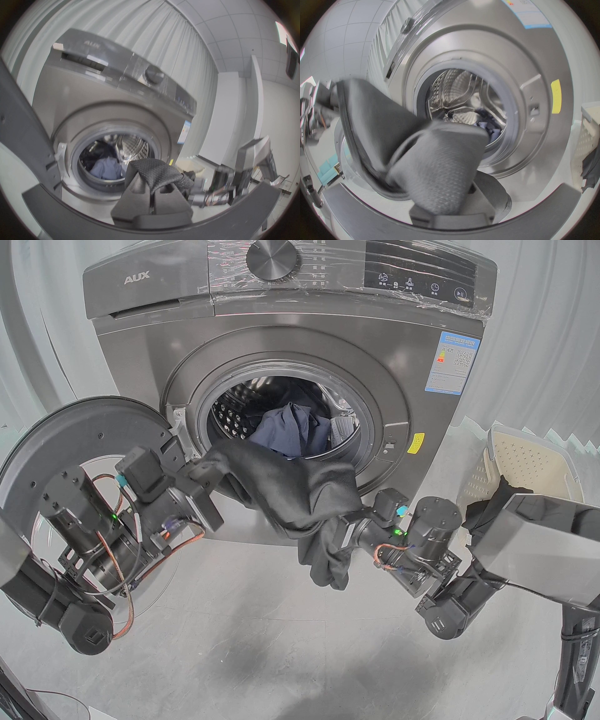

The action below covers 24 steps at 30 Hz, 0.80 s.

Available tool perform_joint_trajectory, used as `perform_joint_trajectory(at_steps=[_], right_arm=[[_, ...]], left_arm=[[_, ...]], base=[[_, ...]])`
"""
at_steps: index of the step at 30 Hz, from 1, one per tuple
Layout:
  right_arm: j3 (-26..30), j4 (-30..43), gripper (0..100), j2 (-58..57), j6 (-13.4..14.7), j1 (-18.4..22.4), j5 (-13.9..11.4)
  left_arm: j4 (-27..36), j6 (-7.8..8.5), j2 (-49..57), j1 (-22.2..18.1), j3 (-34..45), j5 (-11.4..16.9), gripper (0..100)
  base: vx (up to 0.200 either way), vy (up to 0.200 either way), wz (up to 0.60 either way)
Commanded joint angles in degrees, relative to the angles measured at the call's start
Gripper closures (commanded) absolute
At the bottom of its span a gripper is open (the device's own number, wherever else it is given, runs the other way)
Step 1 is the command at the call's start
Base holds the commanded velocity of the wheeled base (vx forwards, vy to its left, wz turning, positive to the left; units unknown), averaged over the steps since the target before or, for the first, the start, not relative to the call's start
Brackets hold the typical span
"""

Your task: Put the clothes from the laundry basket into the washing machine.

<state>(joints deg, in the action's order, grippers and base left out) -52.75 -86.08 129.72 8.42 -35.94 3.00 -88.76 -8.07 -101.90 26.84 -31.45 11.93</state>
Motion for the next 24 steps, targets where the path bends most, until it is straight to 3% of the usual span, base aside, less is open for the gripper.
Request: perform_joint_trajectory(at_steps=[1,6,9,10,11,16,17,24], right_arm=[[0.81,0.12,100,-5.35,0.01,1.48,-0.01],[-0.25,0.12,100,-5.97,0.10,0.61,-0.01],[-1.66,0.21,100,-6.41,0.10,-0.45,0.08],[-1.66,0.21,100,-6.41,0.10,-0.45,0.08],[-2.18,0.21,100,-6.50,0.10,-0.71,0.17],[-1.83,-0.06,100,-6.50,0.89,-1.42,0.87],[-1.92,0.03,100,-6.50,0.89,-1.50,0.96],[-2.71,0.21,100,-6.50,0.80,0.17,0.96]], left_arm=[[-0.19,1.13,-5.59,-1.00,3.85,0.55,100],[-0.19,3.85,-9.10,-1.00,5.61,0.90,100],[-0.27,6.49,-11.92,-1.00,7.19,0.99,100],[-0.27,6.49,-11.92,-1.00,7.19,0.99,100],[-0.27,8.42,-13.50,-1.09,7.55,1.69,100],[-0.19,8.95,-14.73,-1.88,7.72,2.13,100],[-0.19,8.95,-14.73,-1.88,7.72,2.13,0],[-0.27,8.69,-16.40,-3.29,9.57,3.53,0]], base=[[0.000,0.000,0.00],[0.000,0.000,0.00],[0.000,0.000,0.00],[0.000,0.000,0.00],[0.000,0.000,0.00],[0.000,0.000,0.00],[0.000,0.000,0.00],[0.000,0.000,0.00]])
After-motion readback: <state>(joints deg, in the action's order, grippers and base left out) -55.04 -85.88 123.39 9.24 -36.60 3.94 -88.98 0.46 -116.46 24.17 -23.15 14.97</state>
